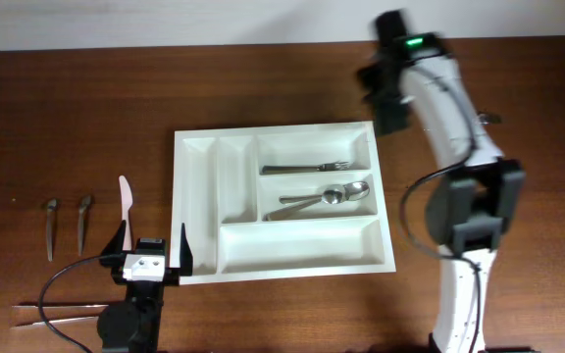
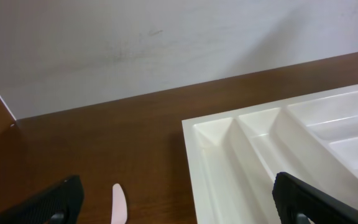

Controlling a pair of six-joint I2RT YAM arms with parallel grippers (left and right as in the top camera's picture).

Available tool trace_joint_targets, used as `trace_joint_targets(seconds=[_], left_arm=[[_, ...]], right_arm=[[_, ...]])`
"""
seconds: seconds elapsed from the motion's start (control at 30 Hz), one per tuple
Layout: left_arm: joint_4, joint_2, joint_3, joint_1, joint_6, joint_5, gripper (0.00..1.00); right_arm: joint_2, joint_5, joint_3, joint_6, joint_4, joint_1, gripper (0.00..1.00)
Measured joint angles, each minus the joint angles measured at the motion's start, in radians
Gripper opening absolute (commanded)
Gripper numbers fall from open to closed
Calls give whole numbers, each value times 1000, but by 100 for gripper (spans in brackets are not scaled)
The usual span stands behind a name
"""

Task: Pack container
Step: 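Open the right gripper and return it to the remaining fork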

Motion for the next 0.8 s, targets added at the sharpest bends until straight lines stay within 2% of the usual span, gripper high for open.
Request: trace_joint_targets(seconds=[0.13, 0.2, 0.3, 0.5, 0.8], left_arm=[[0, 0, 0, 0, 0, 0, 99], [0, 0, 0, 0, 0, 0, 99], [0, 0, 0, 0, 0, 0, 99], [0, 0, 0, 0, 0, 0, 99], [0, 0, 0, 0, 0, 0, 99]], right_arm=[[0, -151, 13, -279, 151, -194, 99], [0, -221, 14, -404, 161, -286, 99], [0, -283, 15, -515, 125, -393, 99], [0, -277, 15, -546, 14, -514, 99], [1, -140, 15, -545, -29, -529, 100]])
